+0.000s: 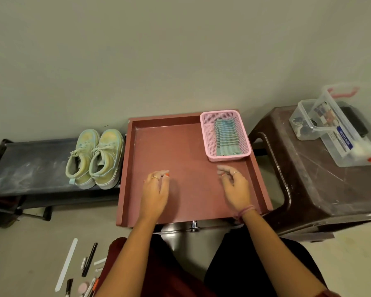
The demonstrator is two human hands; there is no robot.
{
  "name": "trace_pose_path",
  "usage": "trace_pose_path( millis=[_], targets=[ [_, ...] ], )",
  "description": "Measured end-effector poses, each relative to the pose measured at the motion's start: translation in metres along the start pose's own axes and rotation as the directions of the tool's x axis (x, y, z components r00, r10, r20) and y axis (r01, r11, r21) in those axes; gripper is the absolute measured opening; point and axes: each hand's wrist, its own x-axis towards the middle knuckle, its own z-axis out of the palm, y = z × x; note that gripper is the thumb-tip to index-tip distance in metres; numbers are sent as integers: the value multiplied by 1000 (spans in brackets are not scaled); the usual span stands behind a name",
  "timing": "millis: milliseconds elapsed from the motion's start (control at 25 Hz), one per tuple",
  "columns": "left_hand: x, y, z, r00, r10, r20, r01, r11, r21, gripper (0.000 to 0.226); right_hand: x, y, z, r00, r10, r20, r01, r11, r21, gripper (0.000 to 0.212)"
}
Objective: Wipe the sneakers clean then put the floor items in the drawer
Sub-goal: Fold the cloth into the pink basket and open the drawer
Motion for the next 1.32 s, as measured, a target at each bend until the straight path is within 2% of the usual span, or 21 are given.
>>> trace_pose_path(
  millis=[120,200,240,320,360,440,520,600,760,1000,1320],
  targets=[
    [-18,-3,-15,999,-37,-3,36,998,-54,24,-47,22,11,999,18,42,-21,997,69,28],
    [-30,-6,-20,998,-70,-7,69,995,-69,24,-72,45,21,989,6,150,3,998,-56,24],
    [-36,-9,-22,997,-81,-8,80,994,-77,24,-81,56,25,968,13,252,29,986,-164,22],
    [-50,-13,-25,995,-98,-5,97,990,-101,23,-90,70,34,869,140,474,101,889,-448,24],
    [-57,-15,-27,995,-103,-8,101,989,-104,22,-92,75,42,802,231,550,158,807,-569,34],
    [-68,-21,-31,994,-106,-15,104,989,-104,22,-93,83,57,682,397,614,244,668,-703,63],
    [-76,-26,-33,994,-109,-18,106,989,-106,22,-93,86,71,629,477,613,231,639,-734,79],
    [-78,-31,-35,993,-117,-16,115,988,-106,21,-92,85,79,612,511,603,217,625,-750,84],
    [-83,-36,-31,988,-150,19,151,985,-84,23,-97,85,83,626,532,570,256,551,-795,83],
    [-98,-30,-22,973,-187,136,193,981,-34,25,-104,85,85,659,513,550,259,532,-806,83],
    [-111,-36,-28,963,-201,182,193,979,59,29,-103,85,85,674,507,537,285,492,-823,81]
  ],
)
